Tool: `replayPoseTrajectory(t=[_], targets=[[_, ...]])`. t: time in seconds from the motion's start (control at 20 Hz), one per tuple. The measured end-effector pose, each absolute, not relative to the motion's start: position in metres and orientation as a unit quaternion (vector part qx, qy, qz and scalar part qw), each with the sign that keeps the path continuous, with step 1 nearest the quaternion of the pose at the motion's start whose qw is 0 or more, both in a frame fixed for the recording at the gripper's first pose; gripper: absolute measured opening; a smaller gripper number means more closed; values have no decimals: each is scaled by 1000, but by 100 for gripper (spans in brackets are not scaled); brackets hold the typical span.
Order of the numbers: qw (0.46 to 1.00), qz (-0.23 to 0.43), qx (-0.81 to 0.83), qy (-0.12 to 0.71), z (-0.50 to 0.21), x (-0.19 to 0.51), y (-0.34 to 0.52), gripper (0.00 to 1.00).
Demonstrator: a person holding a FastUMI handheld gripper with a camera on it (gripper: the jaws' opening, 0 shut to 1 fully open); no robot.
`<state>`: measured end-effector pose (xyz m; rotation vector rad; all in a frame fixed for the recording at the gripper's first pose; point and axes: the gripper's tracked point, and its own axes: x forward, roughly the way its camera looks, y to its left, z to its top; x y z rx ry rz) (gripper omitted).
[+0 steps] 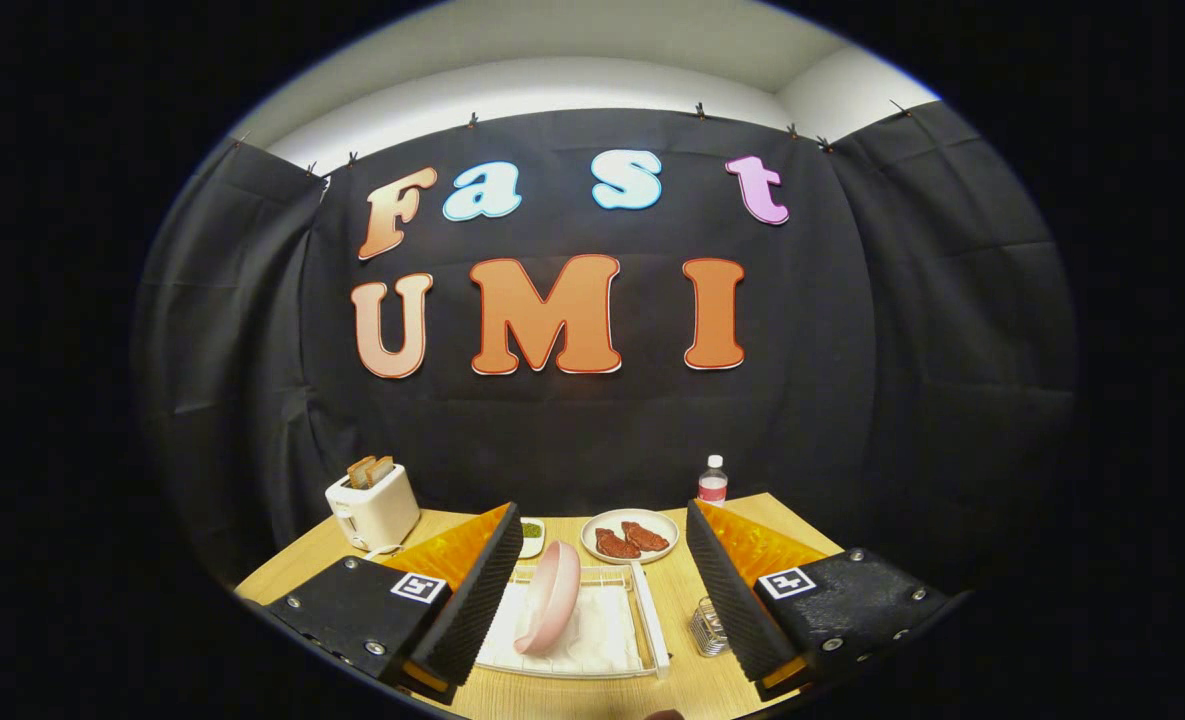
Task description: Take the plate from the dish rack, then take the spoon from the basket and place it into the plate.
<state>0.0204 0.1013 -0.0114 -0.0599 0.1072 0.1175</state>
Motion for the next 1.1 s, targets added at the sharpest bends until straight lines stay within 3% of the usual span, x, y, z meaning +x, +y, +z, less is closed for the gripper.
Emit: replayPoseTrajectory(t=[1.1], targets=[[957,63,-28,281,-180,100,136,98]])
